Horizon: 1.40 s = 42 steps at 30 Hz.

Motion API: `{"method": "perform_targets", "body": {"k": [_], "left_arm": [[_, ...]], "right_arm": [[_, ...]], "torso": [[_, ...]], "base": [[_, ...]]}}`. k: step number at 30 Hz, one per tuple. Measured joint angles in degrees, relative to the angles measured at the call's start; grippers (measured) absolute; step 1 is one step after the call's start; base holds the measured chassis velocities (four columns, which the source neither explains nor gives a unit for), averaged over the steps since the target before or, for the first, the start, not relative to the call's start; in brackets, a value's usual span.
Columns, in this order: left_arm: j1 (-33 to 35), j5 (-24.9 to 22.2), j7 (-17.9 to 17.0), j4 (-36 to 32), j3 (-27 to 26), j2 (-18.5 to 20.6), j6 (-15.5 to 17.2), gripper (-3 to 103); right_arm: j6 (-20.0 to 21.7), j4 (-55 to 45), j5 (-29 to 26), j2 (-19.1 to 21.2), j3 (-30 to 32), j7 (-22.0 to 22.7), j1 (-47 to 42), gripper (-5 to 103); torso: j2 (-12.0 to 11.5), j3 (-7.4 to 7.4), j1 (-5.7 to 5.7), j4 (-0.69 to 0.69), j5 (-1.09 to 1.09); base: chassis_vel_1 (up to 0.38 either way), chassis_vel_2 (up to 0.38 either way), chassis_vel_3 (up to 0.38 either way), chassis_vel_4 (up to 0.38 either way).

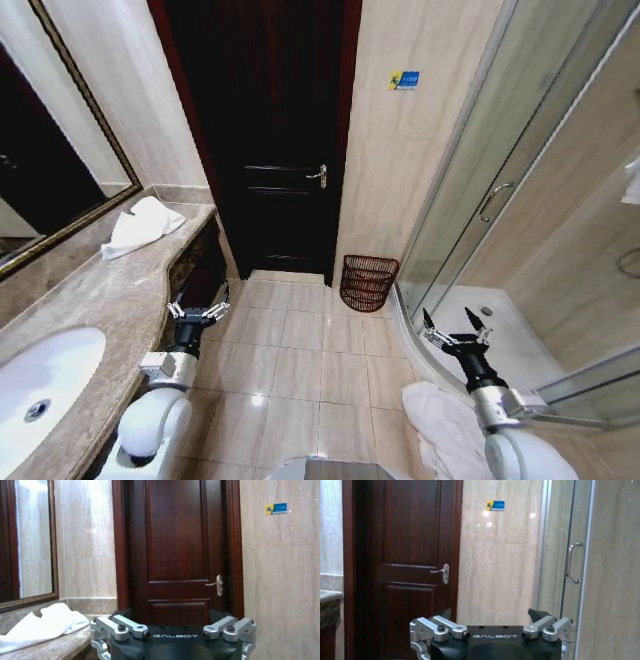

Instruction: Discard the used towel into the hamper.

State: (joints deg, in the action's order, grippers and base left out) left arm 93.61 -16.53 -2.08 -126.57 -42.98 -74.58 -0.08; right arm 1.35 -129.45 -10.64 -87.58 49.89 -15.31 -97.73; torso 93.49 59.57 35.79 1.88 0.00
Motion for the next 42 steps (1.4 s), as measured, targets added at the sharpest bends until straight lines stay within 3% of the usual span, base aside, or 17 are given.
{"method": "perform_targets", "body": {"k": [42], "left_arm": [[1.4,0.9,0.8,-0.1,-0.3,-1.0,-1.2,100]], "right_arm": [[-1.1,1.1,-1.0,0.4,0.0,-0.1,0.2,100]], "torso": [[0.0,-0.01,-0.02,0.0,0.0]], "base": [[-0.012,0.026,0.025,-0.013]]}}
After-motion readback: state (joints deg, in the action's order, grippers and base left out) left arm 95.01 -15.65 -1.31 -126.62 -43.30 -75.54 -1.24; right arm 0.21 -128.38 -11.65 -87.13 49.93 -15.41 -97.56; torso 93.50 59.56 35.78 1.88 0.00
